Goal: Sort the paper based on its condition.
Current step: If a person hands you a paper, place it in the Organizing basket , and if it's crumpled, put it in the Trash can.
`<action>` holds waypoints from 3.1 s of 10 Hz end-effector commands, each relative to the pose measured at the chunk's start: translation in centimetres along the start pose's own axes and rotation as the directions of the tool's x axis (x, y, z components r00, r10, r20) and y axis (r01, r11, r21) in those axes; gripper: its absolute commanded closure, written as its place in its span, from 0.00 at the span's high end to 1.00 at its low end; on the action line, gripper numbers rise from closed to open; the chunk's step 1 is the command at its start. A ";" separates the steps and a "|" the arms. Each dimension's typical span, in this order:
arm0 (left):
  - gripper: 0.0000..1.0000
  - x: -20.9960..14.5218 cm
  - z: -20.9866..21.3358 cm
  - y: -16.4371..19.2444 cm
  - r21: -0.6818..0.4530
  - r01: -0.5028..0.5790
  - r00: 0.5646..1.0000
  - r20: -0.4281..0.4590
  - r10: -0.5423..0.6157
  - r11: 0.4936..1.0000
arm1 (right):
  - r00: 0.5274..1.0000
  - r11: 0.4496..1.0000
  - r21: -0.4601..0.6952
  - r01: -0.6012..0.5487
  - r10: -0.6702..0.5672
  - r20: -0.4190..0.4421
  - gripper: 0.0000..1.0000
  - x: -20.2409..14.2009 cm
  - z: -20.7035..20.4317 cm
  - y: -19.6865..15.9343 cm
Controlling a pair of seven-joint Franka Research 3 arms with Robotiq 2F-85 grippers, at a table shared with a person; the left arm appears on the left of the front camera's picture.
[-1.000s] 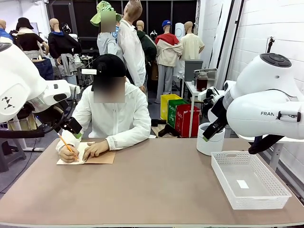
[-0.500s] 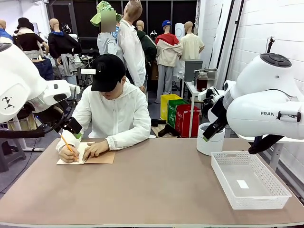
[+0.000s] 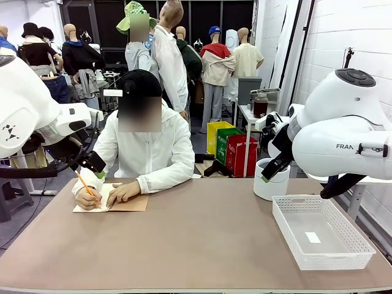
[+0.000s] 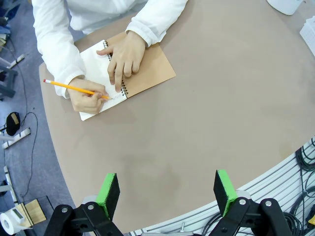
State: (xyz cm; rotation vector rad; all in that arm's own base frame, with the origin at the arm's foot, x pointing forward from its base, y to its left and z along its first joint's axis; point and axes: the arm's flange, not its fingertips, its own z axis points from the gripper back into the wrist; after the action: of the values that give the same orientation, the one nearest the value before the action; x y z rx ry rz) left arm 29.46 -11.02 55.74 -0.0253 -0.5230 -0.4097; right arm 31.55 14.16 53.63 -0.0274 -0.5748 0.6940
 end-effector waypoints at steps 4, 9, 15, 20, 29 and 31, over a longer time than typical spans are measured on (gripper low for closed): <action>1.00 0.0 0.1 0.0 0.000 0.001 1.000 0.002 -0.001 1.000 | 1.000 1.000 -0.001 0.000 0.000 0.000 1.00 0.0 0.0 0.0; 1.00 0.0 0.1 0.0 0.000 0.001 1.000 0.002 -0.001 1.000 | 1.000 1.000 -0.001 0.000 0.000 0.000 1.00 0.0 0.0 0.0; 1.00 0.0 0.1 0.0 0.000 0.001 1.000 0.002 -0.001 1.000 | 1.000 1.000 -0.001 0.000 0.000 0.000 1.00 0.0 0.0 0.0; 1.00 0.0 0.1 0.0 0.000 0.001 1.000 0.002 -0.001 1.000 | 1.000 1.000 -0.001 0.000 0.000 0.000 1.00 0.0 0.0 0.0; 1.00 0.0 0.1 0.0 0.000 0.001 1.000 0.002 -0.001 1.000 | 1.000 1.000 -0.001 0.000 0.000 0.000 1.00 0.0 0.0 0.0; 1.00 0.0 0.1 0.0 0.000 0.001 1.000 0.002 -0.001 1.000 | 1.000 1.000 -0.001 0.000 0.000 0.000 1.00 0.0 0.0 0.0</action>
State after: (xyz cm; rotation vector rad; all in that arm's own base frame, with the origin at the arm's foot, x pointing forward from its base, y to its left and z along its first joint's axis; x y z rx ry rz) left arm 29.46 -11.02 55.74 -0.0253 -0.5230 -0.4097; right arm 31.55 14.16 53.63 -0.0273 -0.5748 0.6940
